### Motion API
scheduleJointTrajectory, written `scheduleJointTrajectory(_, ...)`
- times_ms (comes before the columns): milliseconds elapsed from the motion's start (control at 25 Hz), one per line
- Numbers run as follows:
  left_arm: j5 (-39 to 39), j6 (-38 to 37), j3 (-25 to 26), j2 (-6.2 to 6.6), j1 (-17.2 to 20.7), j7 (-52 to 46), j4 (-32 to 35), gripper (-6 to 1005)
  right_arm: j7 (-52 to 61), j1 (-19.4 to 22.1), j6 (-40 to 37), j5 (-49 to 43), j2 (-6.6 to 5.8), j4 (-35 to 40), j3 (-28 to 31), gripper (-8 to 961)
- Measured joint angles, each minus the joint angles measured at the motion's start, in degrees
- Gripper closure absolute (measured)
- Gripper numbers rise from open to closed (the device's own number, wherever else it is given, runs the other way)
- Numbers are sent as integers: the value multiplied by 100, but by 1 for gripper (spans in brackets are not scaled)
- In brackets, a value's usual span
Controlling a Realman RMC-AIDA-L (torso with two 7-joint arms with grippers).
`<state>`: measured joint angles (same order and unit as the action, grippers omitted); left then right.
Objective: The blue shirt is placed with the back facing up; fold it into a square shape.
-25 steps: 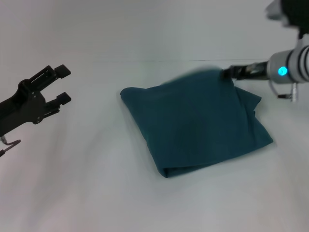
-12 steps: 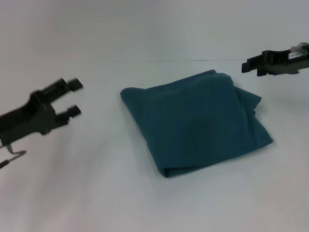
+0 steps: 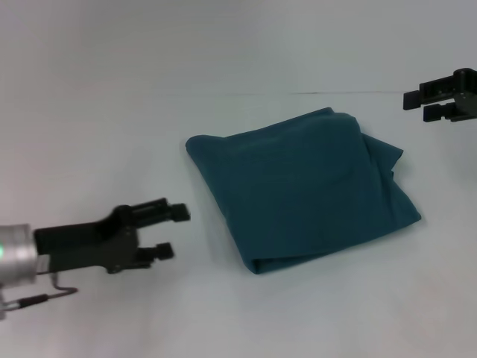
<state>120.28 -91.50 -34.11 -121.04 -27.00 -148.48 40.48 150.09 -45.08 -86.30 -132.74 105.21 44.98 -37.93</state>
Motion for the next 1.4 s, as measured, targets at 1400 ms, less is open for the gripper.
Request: scheduleJointTrajectory(1400,-633,2367,-1279,-352,-1104,298,-2082,171,-112,95,-54,21,-1,-113,286,350)
